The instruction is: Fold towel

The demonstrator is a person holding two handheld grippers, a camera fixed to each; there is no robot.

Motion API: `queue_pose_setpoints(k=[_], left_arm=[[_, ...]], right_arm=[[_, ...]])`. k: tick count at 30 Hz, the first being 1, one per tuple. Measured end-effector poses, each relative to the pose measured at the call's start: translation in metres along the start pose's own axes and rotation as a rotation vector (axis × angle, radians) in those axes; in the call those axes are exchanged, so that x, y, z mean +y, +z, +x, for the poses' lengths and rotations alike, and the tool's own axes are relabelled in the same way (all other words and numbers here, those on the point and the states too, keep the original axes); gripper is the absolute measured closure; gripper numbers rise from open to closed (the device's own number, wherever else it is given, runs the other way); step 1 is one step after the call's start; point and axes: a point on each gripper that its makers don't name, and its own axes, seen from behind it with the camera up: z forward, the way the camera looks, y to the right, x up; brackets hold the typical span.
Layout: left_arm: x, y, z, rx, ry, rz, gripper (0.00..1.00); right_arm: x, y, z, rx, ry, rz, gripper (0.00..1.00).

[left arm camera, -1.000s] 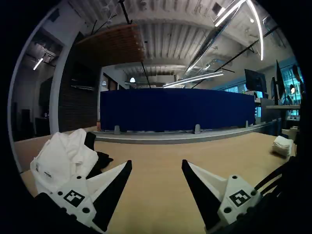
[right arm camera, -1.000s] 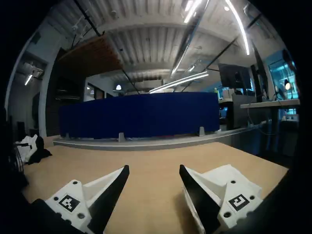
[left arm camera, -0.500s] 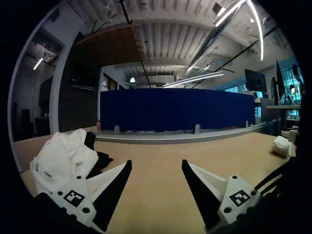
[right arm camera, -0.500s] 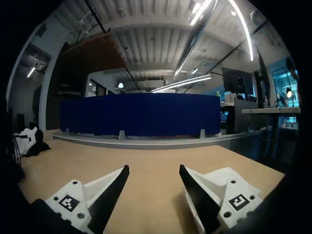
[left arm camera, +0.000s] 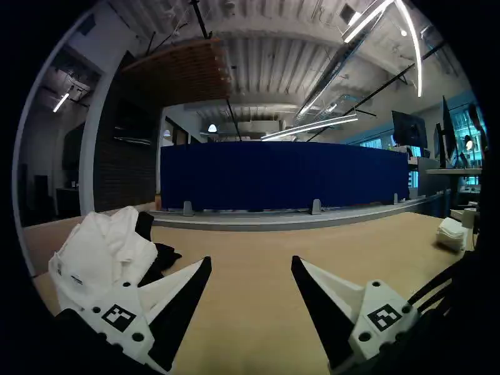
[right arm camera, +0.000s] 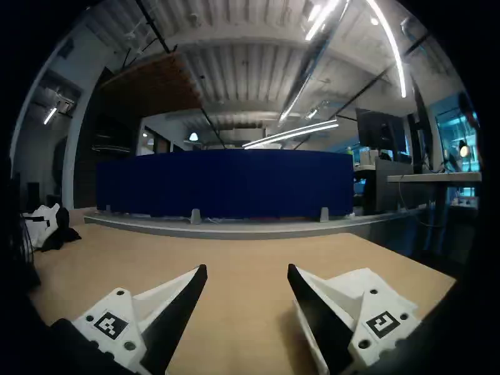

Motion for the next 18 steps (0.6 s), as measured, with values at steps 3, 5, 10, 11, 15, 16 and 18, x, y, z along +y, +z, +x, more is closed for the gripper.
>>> queue_pose_setpoints(k=[3,5,10,11,15,16,18], left_arm=[[0.0002,-0.0001,0.0003,0.0,0.0,0.0,0.05],[-0.0002,-0.0001,0.0007,0.0,0.0,0.0,0.05],[-0.0015,-0.0008,0.0018,0.0,0.0,-0.001,0.05],[-0.0018,-0.0011,0.0021,0.0,0.0,-0.001,0.05],[-0.0027,-0.0019,0.0041,-0.001,0.0,-0.001,0.05],[-0.0029,-0.0021,0.0045,-0.001,0.0,-0.001,0.05],[-0.0034,-0.0026,0.0053,-0.001,0.0,-0.001,0.05]], right_arm=[[0.0,-0.0005,0.0,0.0,0.0,0.0,0.0],[0.0001,-0.001,0.0,0.0,0.0,0.0,0.0],[0.0003,-0.0023,0.0001,0.0,0.0,0.0,0.0],[0.0004,-0.0026,-0.0001,0.0,0.0,0.0,0.0],[0.0009,-0.0032,-0.0009,0.0,-0.001,0.001,0.0],[0.001,-0.0032,-0.001,0.0,-0.001,0.001,0.0],[0.0012,-0.0032,-0.0012,0.0,-0.001,0.001,0.0]])
